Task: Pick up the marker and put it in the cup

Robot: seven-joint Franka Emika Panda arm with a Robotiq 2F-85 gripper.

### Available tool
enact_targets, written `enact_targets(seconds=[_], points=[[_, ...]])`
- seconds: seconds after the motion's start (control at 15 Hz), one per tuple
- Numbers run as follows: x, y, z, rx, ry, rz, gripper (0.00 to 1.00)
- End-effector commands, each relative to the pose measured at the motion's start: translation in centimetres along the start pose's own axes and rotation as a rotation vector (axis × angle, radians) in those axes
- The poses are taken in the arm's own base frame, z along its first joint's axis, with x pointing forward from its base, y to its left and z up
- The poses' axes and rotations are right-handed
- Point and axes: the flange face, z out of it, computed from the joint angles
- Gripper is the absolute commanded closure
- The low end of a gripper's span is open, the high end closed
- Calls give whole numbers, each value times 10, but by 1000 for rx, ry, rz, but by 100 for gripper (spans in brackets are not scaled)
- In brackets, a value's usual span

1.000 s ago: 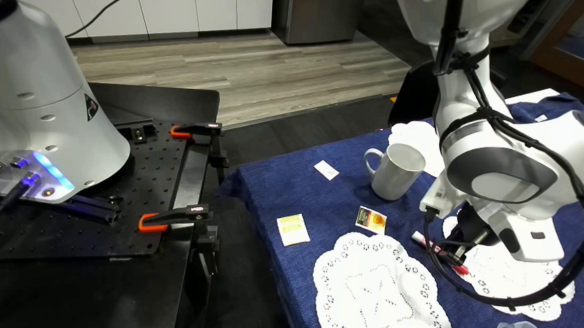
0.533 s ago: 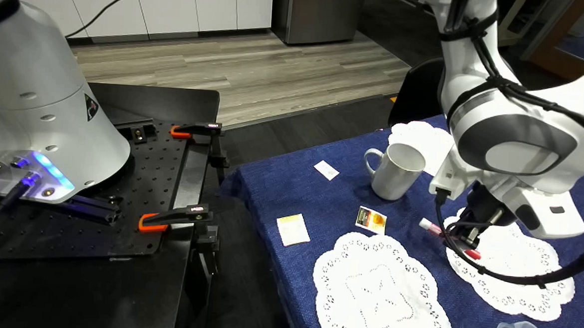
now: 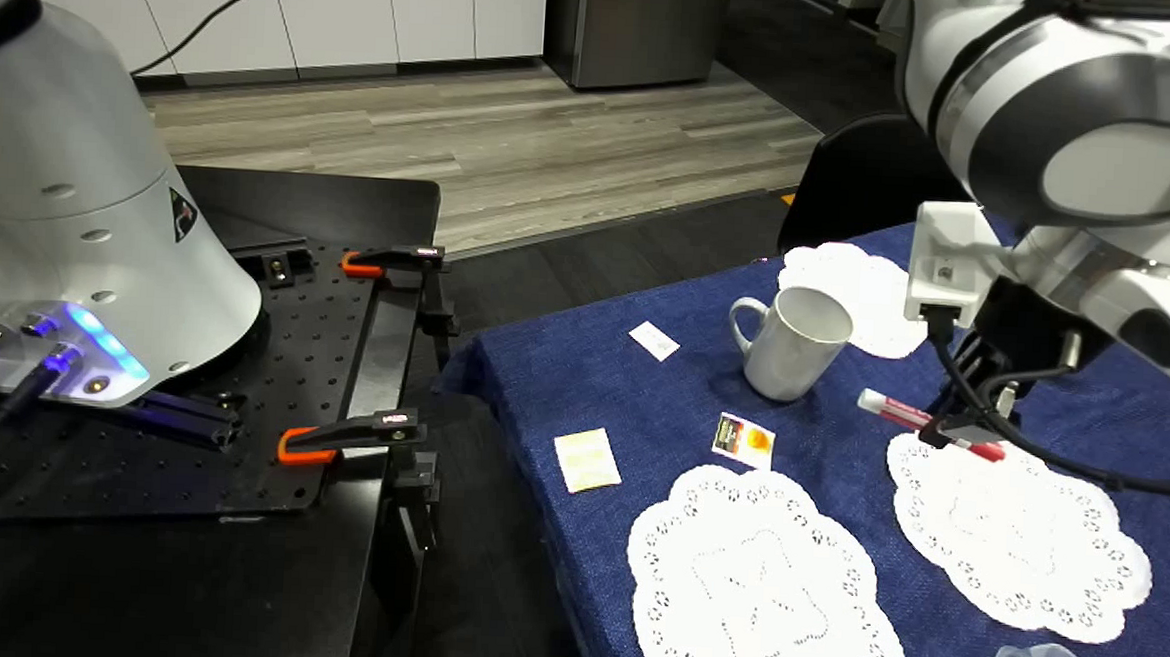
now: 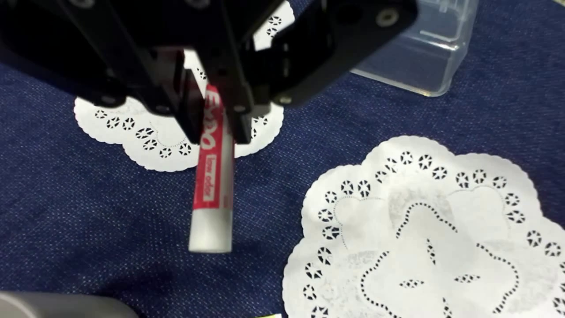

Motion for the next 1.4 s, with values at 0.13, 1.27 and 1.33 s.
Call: enact_targets(seconds=[0.13,1.27,1.33], points=[[-33,1,-60,-32,-14,-151,95],[-48,-9,-86,28,-31,-358,95],[-47,-8,-88,65,-29,-392,95]])
